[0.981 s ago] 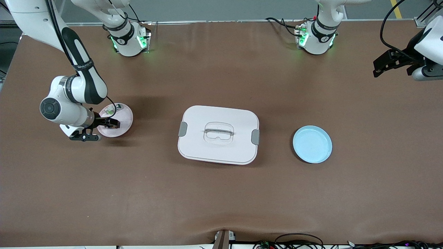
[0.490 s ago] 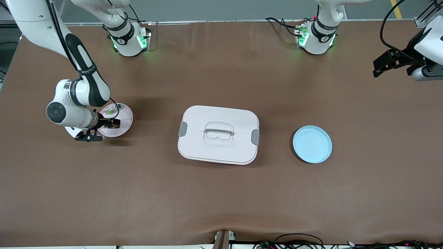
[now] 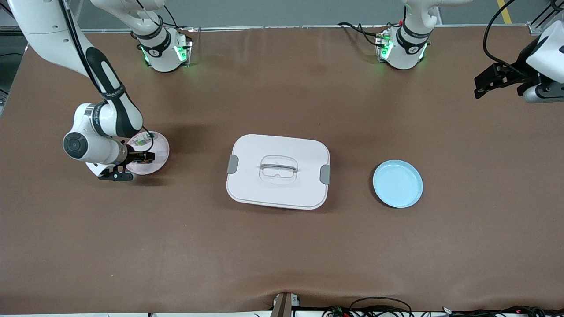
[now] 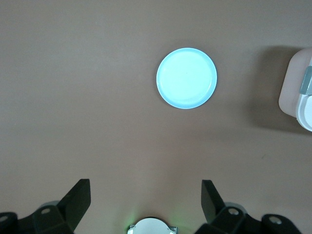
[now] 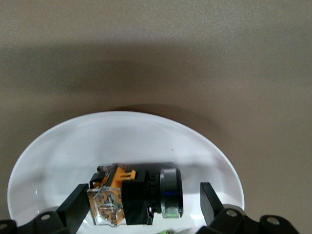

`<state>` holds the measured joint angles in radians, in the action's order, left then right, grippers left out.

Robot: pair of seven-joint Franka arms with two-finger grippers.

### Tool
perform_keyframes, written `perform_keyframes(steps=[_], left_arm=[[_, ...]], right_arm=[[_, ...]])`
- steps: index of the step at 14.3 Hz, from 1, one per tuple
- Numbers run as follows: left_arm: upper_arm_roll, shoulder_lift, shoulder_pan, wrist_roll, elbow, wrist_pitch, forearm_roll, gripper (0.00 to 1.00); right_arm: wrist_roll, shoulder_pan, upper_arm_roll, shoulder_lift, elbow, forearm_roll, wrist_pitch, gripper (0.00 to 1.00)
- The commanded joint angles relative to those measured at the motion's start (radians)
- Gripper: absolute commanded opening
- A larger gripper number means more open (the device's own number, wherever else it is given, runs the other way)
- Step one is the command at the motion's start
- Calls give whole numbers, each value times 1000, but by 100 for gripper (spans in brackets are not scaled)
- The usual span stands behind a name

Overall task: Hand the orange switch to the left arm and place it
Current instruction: 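Lower the right gripper and close it on the orange switch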

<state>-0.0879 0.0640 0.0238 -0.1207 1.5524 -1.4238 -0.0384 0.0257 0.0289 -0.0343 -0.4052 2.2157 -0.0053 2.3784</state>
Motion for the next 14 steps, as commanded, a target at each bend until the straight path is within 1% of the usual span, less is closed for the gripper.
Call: perform_keyframes(steps=[1,2,4,6,7,8,10,12,14], left_arm=[[-7,10,-2,-4,11,-3,0,100],[-7,11,-2,-2,12,-1,0,100],[-13,14,-4,-4,18,-1,0,100],[-13,14,-4,-2,21,-1,0,100],[-13,16,-4,-4,21,-3,0,100],[-13,16,-2,-2,21,-3,0,100],[-21,16,-4,-2,20,-3,0,100],[-26,16,-7,-2,20,-3,0,100],[-26,16,-7,-4,20,-3,0,100]], right_arm=[[8,-3,-1,-17,-13,-5,18,100],[8,-3,1,-21,-13,-5,22,100],[10,-4,1,-23,-13,-5,21,67],[10,-4,1,-23,-13,-5,21,48],[11,-6,-1,-21,-13,-5,19,41],[13,-6,1,-21,-14,-5,18,36],[22,-6,1,-18,-14,-5,9,35],[40,-6,1,8,-14,-5,-16,36],[39,-12,2,66,-39,-4,-123,36]])
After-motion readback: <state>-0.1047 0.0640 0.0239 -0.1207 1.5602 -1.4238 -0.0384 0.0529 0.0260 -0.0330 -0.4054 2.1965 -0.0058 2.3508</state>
